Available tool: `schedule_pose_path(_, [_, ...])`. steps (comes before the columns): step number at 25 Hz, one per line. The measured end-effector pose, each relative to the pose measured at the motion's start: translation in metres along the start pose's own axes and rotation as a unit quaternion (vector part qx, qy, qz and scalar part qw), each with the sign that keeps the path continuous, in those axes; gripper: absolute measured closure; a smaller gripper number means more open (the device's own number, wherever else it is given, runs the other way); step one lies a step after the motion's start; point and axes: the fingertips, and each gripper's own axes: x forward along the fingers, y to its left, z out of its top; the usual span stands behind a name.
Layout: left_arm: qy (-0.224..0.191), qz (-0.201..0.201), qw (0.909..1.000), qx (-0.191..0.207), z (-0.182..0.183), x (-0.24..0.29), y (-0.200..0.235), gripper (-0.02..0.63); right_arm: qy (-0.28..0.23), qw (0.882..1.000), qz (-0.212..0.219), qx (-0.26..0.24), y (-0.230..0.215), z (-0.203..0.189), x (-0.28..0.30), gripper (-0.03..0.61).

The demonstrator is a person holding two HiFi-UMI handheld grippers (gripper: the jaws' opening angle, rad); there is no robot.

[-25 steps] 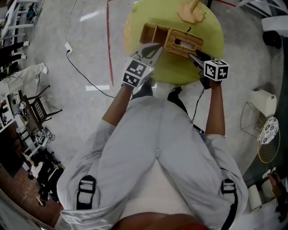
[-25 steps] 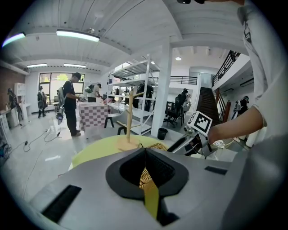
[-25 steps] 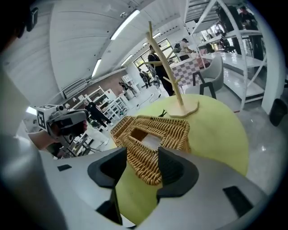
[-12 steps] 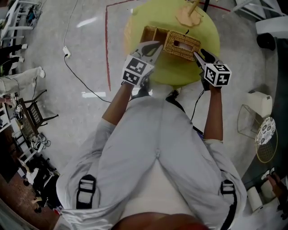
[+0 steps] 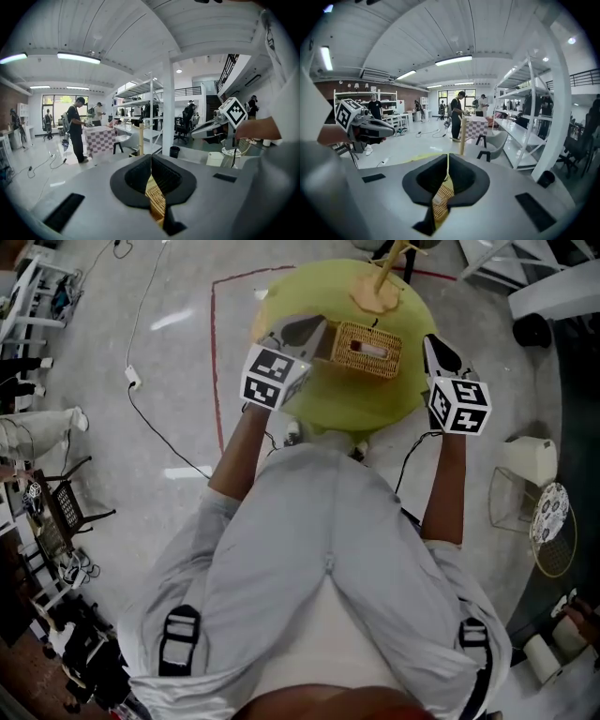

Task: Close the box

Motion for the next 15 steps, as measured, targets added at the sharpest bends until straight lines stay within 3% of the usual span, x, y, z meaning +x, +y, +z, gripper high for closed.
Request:
schedule_pose_path(7, [-0.037,0.007,0.9984,0.043,0.057,-0.012,0.011,0.584,-0.057,0.997,-0.036,-0.04,-0.005,0.061,-0.034,0.555])
schedule_pose_path(15, [-0.079,0.018,0.9944,0.068,0.105,-0.032,0.014,0.584,-0.106,0.991,-0.033,-0.072,0.01,0.114,-0.063,0.555])
